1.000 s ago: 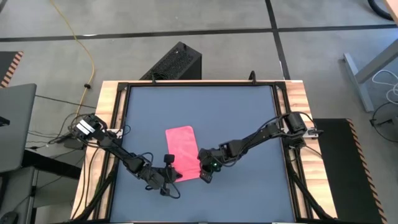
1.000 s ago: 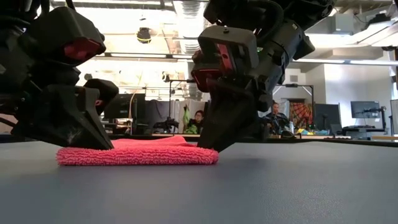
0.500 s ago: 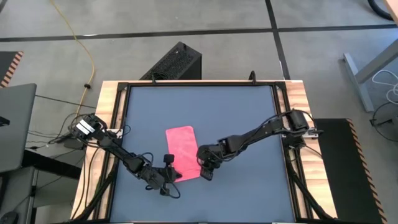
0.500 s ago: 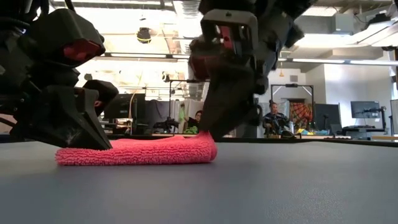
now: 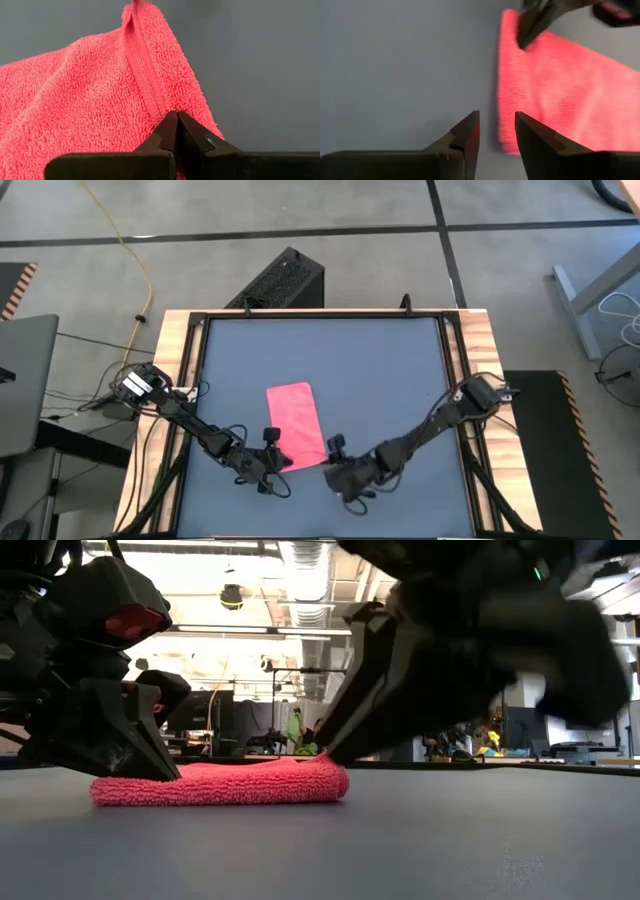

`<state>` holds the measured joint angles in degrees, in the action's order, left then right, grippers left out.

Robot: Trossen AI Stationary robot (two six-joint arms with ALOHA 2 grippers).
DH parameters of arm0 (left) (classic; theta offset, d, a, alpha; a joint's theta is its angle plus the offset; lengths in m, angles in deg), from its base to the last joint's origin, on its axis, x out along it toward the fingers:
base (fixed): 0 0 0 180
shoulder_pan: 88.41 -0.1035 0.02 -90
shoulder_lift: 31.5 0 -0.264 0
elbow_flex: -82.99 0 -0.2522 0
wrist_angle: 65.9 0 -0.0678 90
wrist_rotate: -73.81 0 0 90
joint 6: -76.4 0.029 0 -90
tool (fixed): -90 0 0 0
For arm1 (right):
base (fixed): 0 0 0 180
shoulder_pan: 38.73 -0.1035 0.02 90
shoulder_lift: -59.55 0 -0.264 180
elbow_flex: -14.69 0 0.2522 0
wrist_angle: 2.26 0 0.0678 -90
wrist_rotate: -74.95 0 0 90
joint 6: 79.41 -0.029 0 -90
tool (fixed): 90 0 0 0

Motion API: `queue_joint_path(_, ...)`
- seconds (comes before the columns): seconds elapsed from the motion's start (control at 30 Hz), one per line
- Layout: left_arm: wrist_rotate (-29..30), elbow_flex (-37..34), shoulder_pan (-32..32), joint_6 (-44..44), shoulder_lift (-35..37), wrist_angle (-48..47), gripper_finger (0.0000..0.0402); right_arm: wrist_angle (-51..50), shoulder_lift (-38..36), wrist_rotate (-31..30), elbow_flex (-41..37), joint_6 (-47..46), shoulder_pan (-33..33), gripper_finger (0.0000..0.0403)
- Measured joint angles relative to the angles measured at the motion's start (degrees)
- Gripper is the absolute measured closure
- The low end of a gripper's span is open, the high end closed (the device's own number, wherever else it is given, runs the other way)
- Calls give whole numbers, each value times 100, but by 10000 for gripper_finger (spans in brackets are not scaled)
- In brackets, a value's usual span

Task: Roll towel into tight, uniform cylinder
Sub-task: Roll the red towel

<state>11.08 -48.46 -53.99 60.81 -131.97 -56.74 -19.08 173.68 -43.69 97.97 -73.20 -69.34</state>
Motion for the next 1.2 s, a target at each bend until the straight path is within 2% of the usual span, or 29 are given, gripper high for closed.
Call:
queue_joint_path(0.07, 0, 0, 0, -9, 0, 2, 401, -9, 95, -478, 59, 114, -104, 259)
queue_joint_path(0.13, -3, 0, 0, -10, 0, -1, 401, 37, 133, -581, 126, 181, -129, 264)
queue_joint_path(0.57, -13, -2, -2, -10, 0, -50, 401, -144, 141, 156, 122, -317, 228, 270)
queue_joint_path(1.03, -15, -4, -2, -9, -2, -52, 401, -87, 167, 207, -123, -472, 317, 269)
queue_joint_path(1.2, -42, -7, -2, -9, -2, -72, 401, 179, 576, 337, -48, -448, 376, 275)
